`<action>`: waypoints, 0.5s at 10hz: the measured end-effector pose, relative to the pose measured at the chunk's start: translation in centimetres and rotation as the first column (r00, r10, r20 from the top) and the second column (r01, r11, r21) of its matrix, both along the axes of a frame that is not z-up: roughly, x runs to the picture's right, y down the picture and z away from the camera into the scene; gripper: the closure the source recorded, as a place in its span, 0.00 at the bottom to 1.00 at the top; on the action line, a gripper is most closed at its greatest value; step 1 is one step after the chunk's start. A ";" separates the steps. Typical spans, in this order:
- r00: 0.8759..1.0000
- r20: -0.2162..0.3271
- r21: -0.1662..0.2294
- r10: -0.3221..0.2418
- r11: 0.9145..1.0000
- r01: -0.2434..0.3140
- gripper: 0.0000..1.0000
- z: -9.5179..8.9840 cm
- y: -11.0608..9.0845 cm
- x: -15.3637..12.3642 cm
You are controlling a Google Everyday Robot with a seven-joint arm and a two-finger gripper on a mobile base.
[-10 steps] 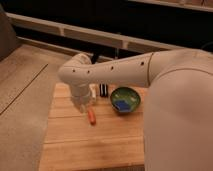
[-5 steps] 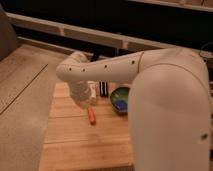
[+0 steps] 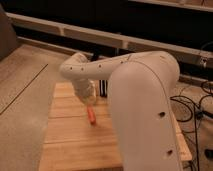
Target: Push the eraser across the table
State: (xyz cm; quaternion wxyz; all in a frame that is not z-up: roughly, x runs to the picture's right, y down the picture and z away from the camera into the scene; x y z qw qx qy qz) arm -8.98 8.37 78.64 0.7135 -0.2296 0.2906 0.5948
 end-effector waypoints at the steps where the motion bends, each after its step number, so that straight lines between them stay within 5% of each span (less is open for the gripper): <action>1: 1.000 -0.001 0.000 0.001 1.000 -0.001 0.97 0.0 0.0 0.1; 4: 1.000 -0.014 0.006 -0.004 1.000 0.004 1.00 0.3 -0.2 0.2; 5: 0.998 -0.062 0.021 -0.006 1.000 0.008 1.00 1.3 -0.7 1.8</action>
